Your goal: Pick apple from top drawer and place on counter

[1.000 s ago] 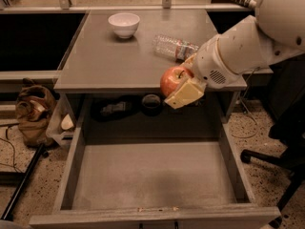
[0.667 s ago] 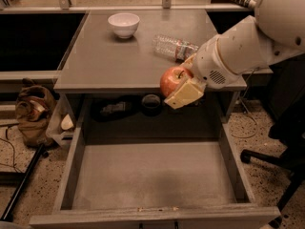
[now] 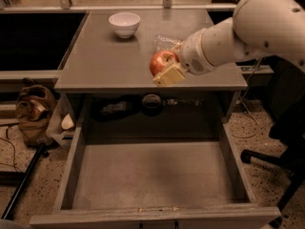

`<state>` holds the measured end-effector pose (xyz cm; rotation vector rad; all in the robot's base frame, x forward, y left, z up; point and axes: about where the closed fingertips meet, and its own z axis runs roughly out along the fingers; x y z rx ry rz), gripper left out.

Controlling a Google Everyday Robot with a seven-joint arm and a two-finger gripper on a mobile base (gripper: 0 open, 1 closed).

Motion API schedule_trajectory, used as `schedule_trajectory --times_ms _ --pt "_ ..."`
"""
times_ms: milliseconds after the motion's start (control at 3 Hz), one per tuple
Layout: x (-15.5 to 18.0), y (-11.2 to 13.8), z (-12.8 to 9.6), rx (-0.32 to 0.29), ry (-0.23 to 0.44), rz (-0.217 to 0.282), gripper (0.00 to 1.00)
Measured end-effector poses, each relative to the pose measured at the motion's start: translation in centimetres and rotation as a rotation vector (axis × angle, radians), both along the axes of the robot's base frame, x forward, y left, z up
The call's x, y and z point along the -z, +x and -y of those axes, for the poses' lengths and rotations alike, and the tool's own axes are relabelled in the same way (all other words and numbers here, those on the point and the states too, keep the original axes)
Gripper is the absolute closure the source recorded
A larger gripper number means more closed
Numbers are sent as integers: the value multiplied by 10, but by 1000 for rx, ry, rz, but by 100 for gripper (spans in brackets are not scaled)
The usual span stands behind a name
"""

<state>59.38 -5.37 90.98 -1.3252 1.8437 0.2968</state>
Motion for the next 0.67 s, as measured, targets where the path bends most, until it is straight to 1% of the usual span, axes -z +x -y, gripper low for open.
schedule_trajectory --times_ms 333,667 --pt "18 46 -5 32 47 -7 100" --pt "37 73 -9 42 51 -42 100"
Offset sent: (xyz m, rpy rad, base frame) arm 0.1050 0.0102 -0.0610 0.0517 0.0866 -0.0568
